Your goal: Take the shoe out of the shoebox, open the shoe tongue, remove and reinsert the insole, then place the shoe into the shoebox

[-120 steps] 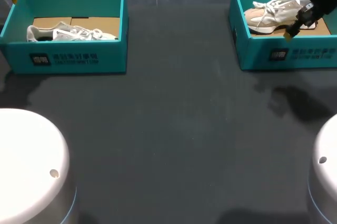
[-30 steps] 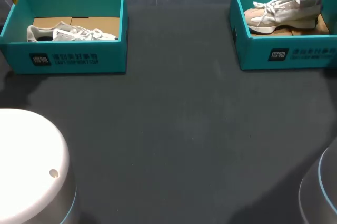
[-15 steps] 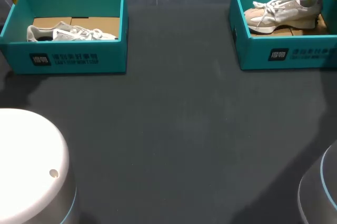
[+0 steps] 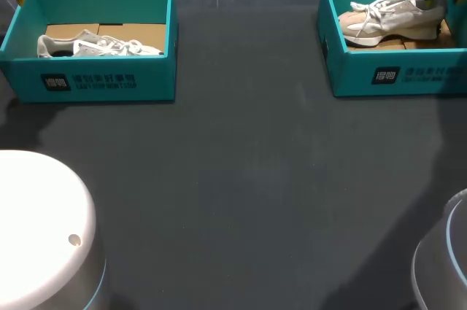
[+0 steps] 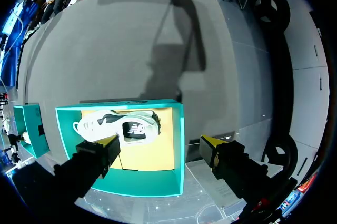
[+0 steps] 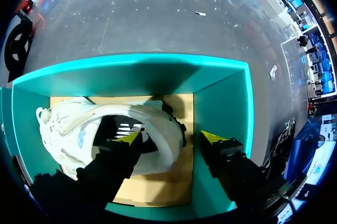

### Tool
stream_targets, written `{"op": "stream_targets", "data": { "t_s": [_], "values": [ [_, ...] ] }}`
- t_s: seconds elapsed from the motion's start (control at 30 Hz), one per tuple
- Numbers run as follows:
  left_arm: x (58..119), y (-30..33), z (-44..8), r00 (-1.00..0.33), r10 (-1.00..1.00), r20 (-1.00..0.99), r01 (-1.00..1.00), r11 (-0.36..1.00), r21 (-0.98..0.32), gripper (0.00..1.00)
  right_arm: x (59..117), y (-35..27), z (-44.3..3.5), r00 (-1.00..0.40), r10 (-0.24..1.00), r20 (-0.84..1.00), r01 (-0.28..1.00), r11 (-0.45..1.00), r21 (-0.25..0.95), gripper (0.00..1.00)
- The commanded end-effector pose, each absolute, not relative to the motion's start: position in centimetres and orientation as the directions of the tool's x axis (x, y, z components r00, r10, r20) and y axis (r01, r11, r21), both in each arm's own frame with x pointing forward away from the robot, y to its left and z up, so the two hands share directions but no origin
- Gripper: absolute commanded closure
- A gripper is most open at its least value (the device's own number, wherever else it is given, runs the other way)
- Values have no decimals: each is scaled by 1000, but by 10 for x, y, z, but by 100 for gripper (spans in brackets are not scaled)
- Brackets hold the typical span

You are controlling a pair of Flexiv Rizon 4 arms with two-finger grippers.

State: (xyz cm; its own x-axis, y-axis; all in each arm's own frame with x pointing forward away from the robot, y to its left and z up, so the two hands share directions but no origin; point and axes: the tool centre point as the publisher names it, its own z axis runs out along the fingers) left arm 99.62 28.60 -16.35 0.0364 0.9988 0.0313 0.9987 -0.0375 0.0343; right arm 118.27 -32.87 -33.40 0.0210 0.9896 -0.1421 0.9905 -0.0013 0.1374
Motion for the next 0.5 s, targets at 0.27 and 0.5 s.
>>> {"op": "stream_targets", "data": {
  "t_s": [0.27, 0.5],
  "values": [
    [995, 286, -163, 37, 999, 34, 999, -39, 35, 0, 1189, -333, -350, 24, 990, -138, 996, -11, 92, 35],
    [995, 286, -163, 37, 999, 34, 999, -39, 35, 0, 1189, -334, -356, 24, 991, -134, 997, -14, 76, 35]
  ]
}}
